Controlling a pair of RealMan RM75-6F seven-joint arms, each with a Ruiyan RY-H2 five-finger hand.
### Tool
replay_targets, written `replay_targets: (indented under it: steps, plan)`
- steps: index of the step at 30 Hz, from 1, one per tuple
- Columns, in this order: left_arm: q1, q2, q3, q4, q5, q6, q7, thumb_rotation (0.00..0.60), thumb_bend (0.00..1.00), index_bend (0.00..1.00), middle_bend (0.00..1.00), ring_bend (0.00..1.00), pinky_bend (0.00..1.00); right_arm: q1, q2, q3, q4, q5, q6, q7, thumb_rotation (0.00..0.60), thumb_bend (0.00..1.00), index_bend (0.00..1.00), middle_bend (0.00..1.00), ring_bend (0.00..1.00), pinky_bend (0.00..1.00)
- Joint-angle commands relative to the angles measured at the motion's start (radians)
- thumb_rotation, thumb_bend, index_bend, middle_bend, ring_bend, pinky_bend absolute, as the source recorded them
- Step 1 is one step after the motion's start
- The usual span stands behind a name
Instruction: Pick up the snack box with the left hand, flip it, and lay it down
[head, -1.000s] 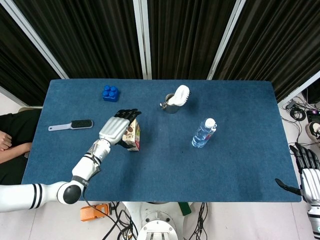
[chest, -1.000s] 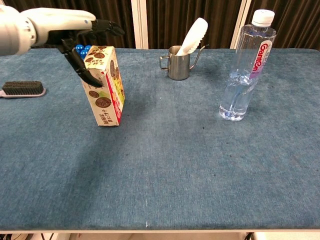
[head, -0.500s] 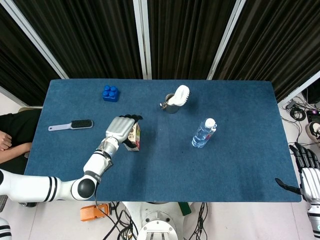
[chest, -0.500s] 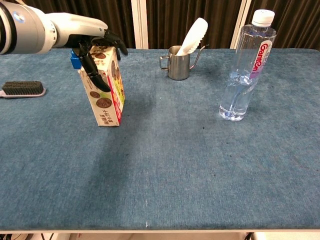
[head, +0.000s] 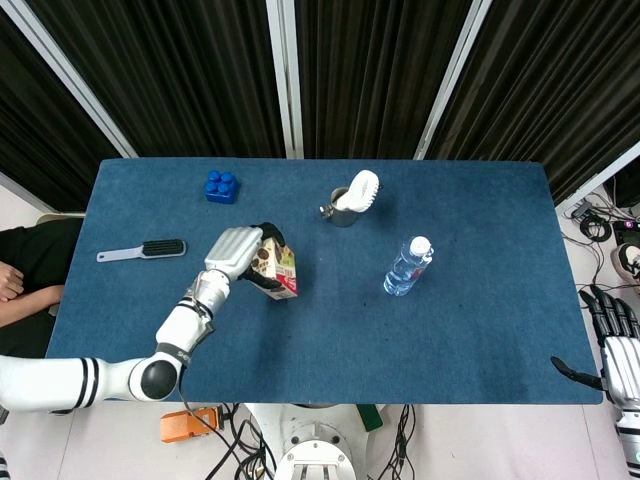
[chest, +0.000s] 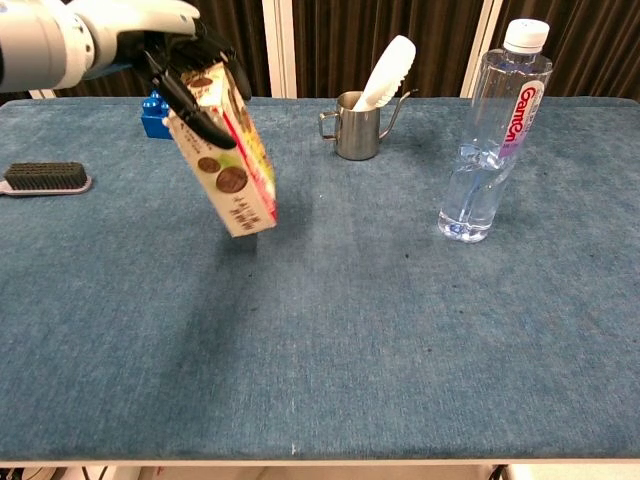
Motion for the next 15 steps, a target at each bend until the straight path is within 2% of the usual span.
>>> replay_targets:
  steps: [1,5,9,11,15]
  plan:
    - [0.122,-0.025,-0.027,0.080,0.247,-0.059,-0.277,0.600,0.11,0.38,0.42,0.38,0.47,-0.001,0.001,0.000,-0.001,0.000,0.001,0.000,0.600,0.22,0.00,0.06,0.00,0.03]
    - [0.185,-0.084,-0.025,0.178,0.431,-0.083,-0.522,0.600,0.11,0.38,0.41,0.36,0.46,-0.002,0.002,-0.001,-0.003,-0.001,0.003,-0.001,0.600,0.22,0.00,0.06,0.00,0.03]
    - [0.219,-0.151,0.002,0.300,0.619,-0.084,-0.753,0.600,0.11,0.38,0.40,0.31,0.38,-0.003,0.004,-0.002,-0.011,-0.005,0.005,-0.009,0.600,0.22,0.00,0.06,0.00,0.03]
    - [0.225,-0.187,0.025,0.370,0.691,-0.074,-0.835,0.600,0.11,0.38,0.38,0.28,0.34,-0.005,0.006,-0.003,-0.016,-0.005,0.008,-0.014,0.600,0.22,0.00,0.06,0.00,0.03]
    - [0.228,-0.257,0.061,0.499,0.777,-0.036,-0.903,0.600,0.11,0.38,0.38,0.26,0.32,-0.010,0.010,-0.003,-0.025,-0.002,0.012,-0.021,0.600,0.22,0.00,0.06,0.00,0.03]
